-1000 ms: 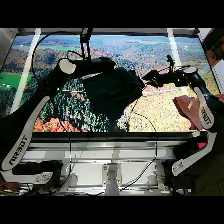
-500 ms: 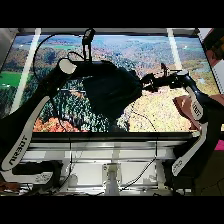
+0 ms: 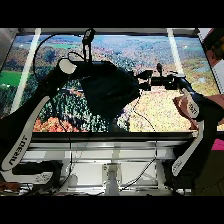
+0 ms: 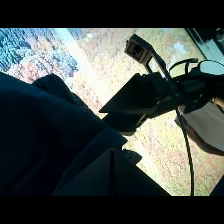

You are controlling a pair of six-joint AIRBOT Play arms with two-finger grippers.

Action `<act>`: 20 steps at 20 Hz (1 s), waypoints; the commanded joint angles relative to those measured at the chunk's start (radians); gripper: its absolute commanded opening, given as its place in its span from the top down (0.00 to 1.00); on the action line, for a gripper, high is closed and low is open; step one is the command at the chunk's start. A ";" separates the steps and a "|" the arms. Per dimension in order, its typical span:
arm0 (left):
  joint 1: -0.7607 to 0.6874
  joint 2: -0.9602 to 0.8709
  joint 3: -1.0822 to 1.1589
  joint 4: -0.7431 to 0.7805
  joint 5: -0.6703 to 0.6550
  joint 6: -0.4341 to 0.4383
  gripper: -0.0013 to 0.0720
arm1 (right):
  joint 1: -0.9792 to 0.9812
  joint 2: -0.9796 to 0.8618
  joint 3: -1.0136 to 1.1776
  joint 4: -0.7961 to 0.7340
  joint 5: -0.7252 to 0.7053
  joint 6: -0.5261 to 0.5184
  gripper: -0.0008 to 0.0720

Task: Fold the clothes and pants, and hang the long-sleeved shirts on hangers.

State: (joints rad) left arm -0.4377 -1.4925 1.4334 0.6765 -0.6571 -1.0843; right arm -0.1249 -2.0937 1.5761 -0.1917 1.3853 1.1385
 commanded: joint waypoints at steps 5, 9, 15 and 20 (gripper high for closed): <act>0.001 0.000 0.000 0.000 -0.003 0.001 0.95 | 0.111 -0.001 0.193 -0.503 -0.185 -0.119 0.04; 0.001 0.000 0.000 0.000 -0.003 0.000 0.95 | 0.154 -0.002 0.301 -0.725 -0.239 0.034 0.04; 0.001 0.000 0.000 0.000 -0.003 0.000 0.95 | 0.157 -0.033 0.305 -0.792 -0.222 0.137 0.04; 0.001 0.001 0.000 0.000 -0.003 0.000 0.95 | 0.129 -0.061 0.305 -0.666 -0.076 0.193 0.05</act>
State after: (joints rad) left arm -0.4374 -1.4925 1.4334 0.6765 -0.6609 -1.0840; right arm 0.0158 -2.1353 1.8809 -0.9184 1.1904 1.2919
